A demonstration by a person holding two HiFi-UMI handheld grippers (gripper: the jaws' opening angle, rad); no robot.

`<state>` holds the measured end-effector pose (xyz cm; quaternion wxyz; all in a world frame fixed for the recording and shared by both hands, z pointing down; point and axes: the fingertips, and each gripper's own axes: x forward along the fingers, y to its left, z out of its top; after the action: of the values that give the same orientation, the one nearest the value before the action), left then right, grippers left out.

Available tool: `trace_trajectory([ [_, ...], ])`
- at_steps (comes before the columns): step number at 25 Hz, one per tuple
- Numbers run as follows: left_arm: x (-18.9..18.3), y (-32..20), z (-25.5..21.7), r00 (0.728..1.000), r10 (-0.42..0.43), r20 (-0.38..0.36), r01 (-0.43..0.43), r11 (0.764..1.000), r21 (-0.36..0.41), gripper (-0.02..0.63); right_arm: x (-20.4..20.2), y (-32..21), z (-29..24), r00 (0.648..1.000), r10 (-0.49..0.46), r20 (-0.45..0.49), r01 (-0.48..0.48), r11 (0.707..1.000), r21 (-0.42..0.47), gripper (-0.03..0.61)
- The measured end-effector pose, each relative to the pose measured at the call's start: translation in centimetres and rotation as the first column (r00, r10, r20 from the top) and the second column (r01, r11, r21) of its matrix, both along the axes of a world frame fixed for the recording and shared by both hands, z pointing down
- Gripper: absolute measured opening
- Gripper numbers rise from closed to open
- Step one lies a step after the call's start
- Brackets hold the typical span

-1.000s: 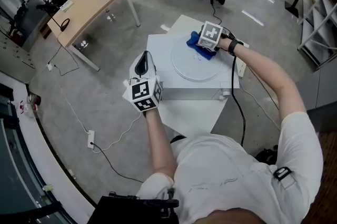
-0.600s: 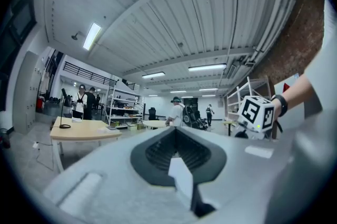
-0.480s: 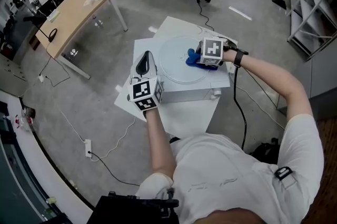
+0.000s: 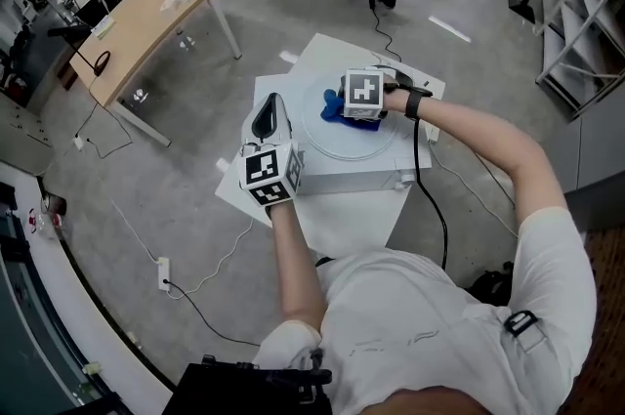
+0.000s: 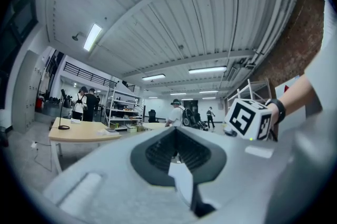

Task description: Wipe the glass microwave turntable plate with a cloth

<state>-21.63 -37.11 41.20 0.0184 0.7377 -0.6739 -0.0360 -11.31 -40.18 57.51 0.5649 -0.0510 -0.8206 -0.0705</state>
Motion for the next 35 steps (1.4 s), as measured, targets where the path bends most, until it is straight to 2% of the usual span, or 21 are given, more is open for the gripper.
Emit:
trace_trajectory([
  [3,-0.8,0.0,0.2,1.000,-0.014,-0.004,0.014,1.000,-0.001,0.002,1.8,-5.6,0.6,0.996,0.085,-0.026,-0.082,0.989,0.121,0.066],
  [4,-1.0,0.0,0.2,1.000,-0.016,-0.005,0.016,1.000,-0.002,0.002,2.5,-6.7,0.6,0.993,0.111,-0.026,-0.106,0.985,0.137,0.066],
  [8,-1.5,-0.1,0.5,1.000,-0.017,-0.007,0.017,1.000,-0.009,0.002,5.9,-7.0,1.1,0.984,0.174,-0.036,-0.170,0.982,0.086,0.066],
  [11,-1.0,-0.6,0.6,1.000,0.002,-0.006,-0.002,1.000,-0.013,0.002,7.2,-4.5,0.9,0.985,0.162,-0.052,-0.160,0.986,0.038,0.064],
  [15,-0.1,-1.1,0.7,0.999,0.033,-0.003,-0.033,0.999,-0.019,0.002,5.0,0.5,0.0,0.998,0.069,-0.011,-0.069,0.997,-0.023,0.066],
  [20,1.0,-1.4,0.9,0.998,0.059,-0.008,-0.059,0.998,-0.019,0.002,1.9,2.1,0.5,1.000,0.031,0.003,-0.031,0.999,-0.036,0.066],
  [23,1.1,-1.5,0.8,0.998,0.066,-0.009,-0.066,0.998,-0.017,0.002,0.1,1.0,0.7,0.998,0.065,0.024,-0.064,0.997,-0.051,0.067],
  [26,1.0,-1.4,0.6,0.998,0.064,-0.012,-0.064,0.998,-0.016,0.002,-0.4,-1.6,0.5,0.987,0.147,0.062,-0.144,0.988,-0.054,0.067],
  [31,0.7,-0.8,1.1,0.999,0.051,0.002,-0.051,0.998,-0.023,0.002,2.6,-5.1,0.7,0.962,0.248,0.119,-0.248,0.969,-0.010,0.067],
  [35,1.7,0.0,0.7,0.998,0.069,0.011,-0.069,0.997,-0.030,0.002,3.8,-2.9,1.0,0.955,0.255,0.148,-0.254,0.967,-0.028,0.067],
])
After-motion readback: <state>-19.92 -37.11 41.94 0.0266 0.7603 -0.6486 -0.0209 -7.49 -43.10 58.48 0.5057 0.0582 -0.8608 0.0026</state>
